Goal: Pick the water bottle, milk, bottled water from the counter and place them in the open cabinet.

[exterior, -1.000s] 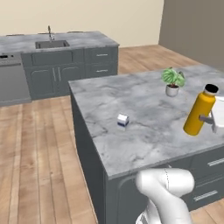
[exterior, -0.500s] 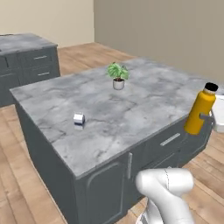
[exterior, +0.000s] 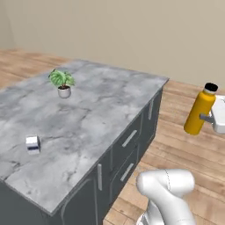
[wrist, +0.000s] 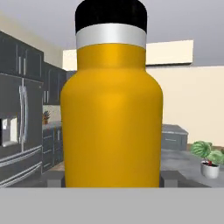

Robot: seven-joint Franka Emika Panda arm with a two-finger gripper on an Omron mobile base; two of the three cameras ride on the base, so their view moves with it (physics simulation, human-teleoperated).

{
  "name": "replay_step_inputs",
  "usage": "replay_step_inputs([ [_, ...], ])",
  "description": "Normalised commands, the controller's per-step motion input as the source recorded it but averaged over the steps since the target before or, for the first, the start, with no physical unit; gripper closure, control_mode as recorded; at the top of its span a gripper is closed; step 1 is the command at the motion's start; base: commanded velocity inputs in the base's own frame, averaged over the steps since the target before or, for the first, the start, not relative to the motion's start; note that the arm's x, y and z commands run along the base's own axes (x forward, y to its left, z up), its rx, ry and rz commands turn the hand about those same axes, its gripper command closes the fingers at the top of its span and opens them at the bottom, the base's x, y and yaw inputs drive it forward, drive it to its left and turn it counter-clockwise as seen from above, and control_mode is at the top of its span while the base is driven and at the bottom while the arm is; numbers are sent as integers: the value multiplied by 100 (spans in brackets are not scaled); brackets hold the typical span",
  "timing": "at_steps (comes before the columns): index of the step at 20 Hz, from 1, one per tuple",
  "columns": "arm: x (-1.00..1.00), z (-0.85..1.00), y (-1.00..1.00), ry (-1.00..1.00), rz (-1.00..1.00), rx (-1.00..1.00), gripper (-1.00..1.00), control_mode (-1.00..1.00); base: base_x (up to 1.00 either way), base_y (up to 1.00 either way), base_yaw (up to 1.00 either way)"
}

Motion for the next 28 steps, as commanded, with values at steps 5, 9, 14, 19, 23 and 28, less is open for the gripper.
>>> replay_step_inputs([
  [5,0,0,0,0,0,0,100,100,0,1,-65],
  [9,0,0,0,0,0,0,100,100,0,2,-65],
  [14,0,0,0,0,0,0,100,100,0,8,-63],
  [19,0,0,0,0,0,0,100,100,0,21,-60],
  [23,0,0,0,0,0,0,100,100,0,31,-56],
  [28,0,0,0,0,0,0,100,100,-6,25,-57],
])
